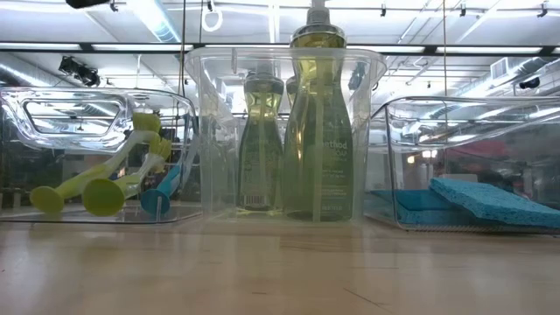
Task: Pick & Place Kitchen Sink Supplies
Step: Put the transparent dishwashing liquid dispenser into the middle transparent bin
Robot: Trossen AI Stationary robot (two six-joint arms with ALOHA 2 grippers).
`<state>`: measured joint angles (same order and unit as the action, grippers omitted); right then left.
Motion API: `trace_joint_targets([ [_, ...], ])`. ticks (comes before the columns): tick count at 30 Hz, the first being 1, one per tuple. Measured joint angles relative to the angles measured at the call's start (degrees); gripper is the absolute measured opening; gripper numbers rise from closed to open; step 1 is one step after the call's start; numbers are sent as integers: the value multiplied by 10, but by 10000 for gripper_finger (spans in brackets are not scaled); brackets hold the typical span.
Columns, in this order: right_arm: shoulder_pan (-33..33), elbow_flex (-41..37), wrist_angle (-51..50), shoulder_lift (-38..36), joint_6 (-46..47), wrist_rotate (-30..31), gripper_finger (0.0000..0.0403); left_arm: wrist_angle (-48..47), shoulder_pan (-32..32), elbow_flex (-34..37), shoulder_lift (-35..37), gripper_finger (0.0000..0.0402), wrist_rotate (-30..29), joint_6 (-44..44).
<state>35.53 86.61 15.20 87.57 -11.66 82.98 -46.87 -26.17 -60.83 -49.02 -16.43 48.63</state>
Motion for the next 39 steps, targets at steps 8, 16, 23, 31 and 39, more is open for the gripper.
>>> trace_joint_targets([
  [8,0,0,0,0,0,0,231,27,-71,-1,-1,303,8,18],
  [16,0,0,0,0,0,1,231,105,-101,-1,-1,303,12,-1],
  [23,0,0,0,0,4,1,231,111,-131,-1,-1,303,52,18],
  [31,0,0,0,0,7,2,231,109,-173,-1,-1,303,126,37],
  [39,0,0,0,0,7,2,231,38,-197,-1,-1,302,212,127],
])
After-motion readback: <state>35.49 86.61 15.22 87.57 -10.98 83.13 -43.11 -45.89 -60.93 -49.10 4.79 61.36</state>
